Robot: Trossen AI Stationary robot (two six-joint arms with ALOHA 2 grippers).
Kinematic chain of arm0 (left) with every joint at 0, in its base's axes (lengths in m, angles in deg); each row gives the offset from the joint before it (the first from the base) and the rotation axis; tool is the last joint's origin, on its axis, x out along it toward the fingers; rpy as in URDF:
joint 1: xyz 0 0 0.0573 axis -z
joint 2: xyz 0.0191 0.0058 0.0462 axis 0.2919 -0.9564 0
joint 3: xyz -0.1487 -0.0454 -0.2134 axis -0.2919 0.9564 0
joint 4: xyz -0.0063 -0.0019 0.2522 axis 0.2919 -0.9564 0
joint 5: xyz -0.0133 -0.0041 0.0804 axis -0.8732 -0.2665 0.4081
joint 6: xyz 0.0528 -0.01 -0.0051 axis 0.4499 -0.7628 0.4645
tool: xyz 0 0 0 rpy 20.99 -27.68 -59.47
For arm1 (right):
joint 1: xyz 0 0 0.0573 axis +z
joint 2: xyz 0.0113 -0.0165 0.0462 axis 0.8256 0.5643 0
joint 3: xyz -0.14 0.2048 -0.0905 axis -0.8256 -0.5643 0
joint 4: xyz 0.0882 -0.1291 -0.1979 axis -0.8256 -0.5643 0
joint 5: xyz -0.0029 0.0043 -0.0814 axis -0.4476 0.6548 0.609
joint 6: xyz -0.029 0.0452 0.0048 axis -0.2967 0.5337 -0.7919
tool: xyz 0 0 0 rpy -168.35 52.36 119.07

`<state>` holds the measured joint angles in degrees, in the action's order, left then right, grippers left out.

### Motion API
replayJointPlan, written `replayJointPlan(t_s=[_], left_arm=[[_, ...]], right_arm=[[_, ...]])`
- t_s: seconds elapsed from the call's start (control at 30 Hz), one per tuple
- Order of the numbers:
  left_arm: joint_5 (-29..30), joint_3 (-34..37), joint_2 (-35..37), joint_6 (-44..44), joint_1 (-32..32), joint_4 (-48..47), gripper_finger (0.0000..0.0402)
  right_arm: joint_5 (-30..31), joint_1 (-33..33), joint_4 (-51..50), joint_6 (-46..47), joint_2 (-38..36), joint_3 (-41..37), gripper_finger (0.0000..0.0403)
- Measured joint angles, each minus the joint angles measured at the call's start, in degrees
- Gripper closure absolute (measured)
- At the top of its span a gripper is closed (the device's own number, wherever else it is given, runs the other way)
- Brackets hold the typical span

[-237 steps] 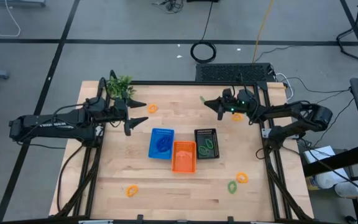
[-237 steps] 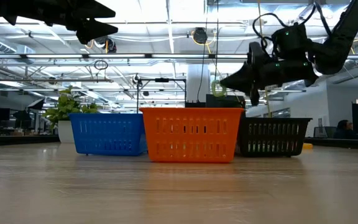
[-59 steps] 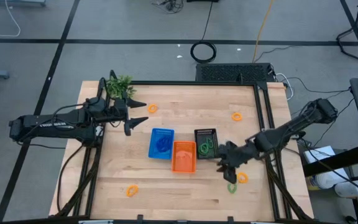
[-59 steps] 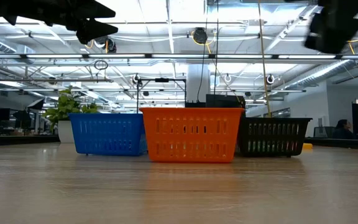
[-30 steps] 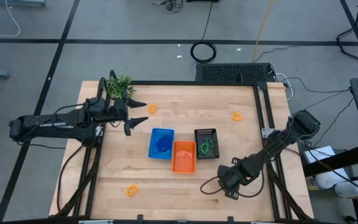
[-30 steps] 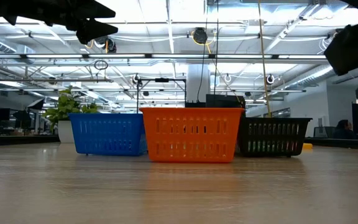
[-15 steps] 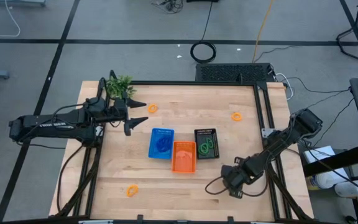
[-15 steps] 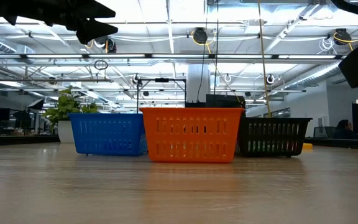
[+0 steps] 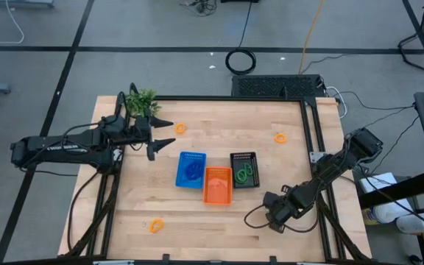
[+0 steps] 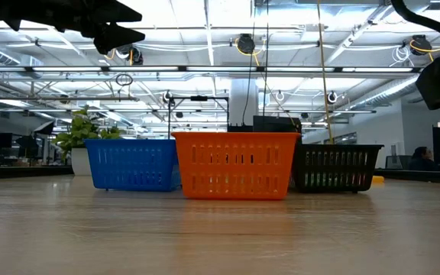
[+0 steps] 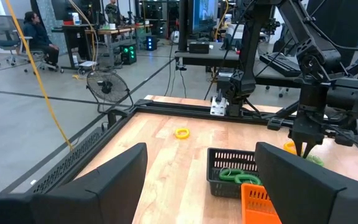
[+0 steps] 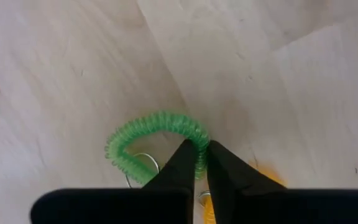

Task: Sort spring keychains
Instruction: Put the green spring keychain into the black bin

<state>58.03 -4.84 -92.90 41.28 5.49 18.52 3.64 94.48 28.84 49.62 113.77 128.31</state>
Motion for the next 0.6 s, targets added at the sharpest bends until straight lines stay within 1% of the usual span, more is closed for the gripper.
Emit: replayJointPlan(t_s=[0.1, 0.2, 0.6], left_arm=[[0.0, 0.0, 0.0, 0.0, 0.0, 0.0, 0.0094], [0.0, 0.0, 0.0, 0.0, 0.0, 0.0, 0.0094], [0.0, 0.0, 0.0, 0.0, 0.0, 0.0, 0.0094]], right_arm=[[1.2, 0.0, 0.0, 1.7, 0.0, -0.1, 0.0389], [1.8, 0.0, -0.1, 2.8, 0.0, -0.2, 0.0396], [2.3, 0.0, -0.1, 4.4, 0.0, -0.2, 0.0402]])
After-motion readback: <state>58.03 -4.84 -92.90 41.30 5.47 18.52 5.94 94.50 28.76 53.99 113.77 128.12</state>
